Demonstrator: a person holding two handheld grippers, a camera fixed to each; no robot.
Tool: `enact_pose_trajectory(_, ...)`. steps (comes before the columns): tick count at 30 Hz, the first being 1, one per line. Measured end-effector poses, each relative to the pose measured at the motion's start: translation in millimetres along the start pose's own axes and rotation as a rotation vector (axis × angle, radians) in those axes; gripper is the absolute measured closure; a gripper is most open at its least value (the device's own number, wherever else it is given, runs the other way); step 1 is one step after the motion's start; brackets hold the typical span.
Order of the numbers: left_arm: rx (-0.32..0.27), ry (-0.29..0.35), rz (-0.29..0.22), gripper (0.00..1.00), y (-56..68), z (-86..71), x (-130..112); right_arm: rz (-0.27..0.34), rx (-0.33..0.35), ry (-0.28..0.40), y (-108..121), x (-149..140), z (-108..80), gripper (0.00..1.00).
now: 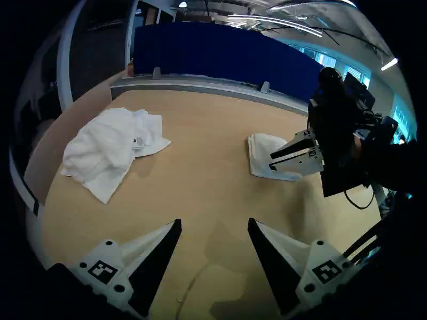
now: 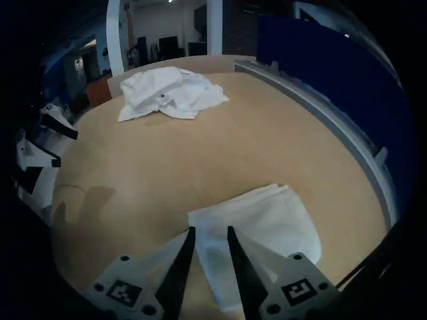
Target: Fold towel
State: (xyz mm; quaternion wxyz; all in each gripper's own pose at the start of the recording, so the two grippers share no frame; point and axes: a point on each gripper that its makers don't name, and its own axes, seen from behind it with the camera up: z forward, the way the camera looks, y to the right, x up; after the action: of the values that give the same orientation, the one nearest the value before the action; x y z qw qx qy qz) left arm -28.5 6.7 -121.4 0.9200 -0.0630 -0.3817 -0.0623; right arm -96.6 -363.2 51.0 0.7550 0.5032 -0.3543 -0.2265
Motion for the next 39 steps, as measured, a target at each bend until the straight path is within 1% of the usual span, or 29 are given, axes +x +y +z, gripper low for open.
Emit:
enact_pose_trajectory(1,0.0,-0.001,0.001,0.08,0.3,0.3,0,-0.002,0.003,0.003,-1,0,-2.2,0.45)
enact_pose_trajectory(3,-0.001,-0.003,0.002,0.08,1.0,1.0,-1,-0.005,0.008,0.01,-4,1,-6.9,0.31)
enact_pose_trajectory(7,-0.003,-0.005,0.001,0.08,2.0,2.4,-1,-0.011,-0.005,0.017,-3,-2,-15.1,0.08)
enact_pose_trajectory(9,-0.004,-0.005,0.0,0.08,2.3,2.9,-1,-0.009,-0.01,0.018,-4,-3,-18.5,0.0)
enact_pose_trajectory(14,-0.004,-0.004,0.002,0.08,2.6,3.4,0,0.013,-0.039,0.018,0,-9,-24.4,0.0)
enact_pose_trajectory(20,-0.006,-0.003,0.006,0.08,3.9,1.9,0,0.057,-0.084,0.016,5,-21,-33.5,0.0)
enact_pose_trajectory(29,-0.009,-0.005,0.011,0.08,5.1,0.4,-1,0.152,-0.161,-0.012,13,-55,-45.1,0.0)
enact_pose_trajectory(33,-0.008,-0.005,0.013,0.08,5.2,0.6,-1,0.199,-0.205,-0.023,17,-69,-50.6,0.0)
enact_pose_trajectory(36,-0.009,-0.006,0.012,0.08,5.3,1.3,-1,0.231,-0.22,-0.03,18,-79,-52.1,0.0)
enact_pose_trajectory(39,-0.011,-0.007,0.011,0.08,5.4,2.2,0,0.254,-0.218,-0.034,16,-85,-52.4,0.0)
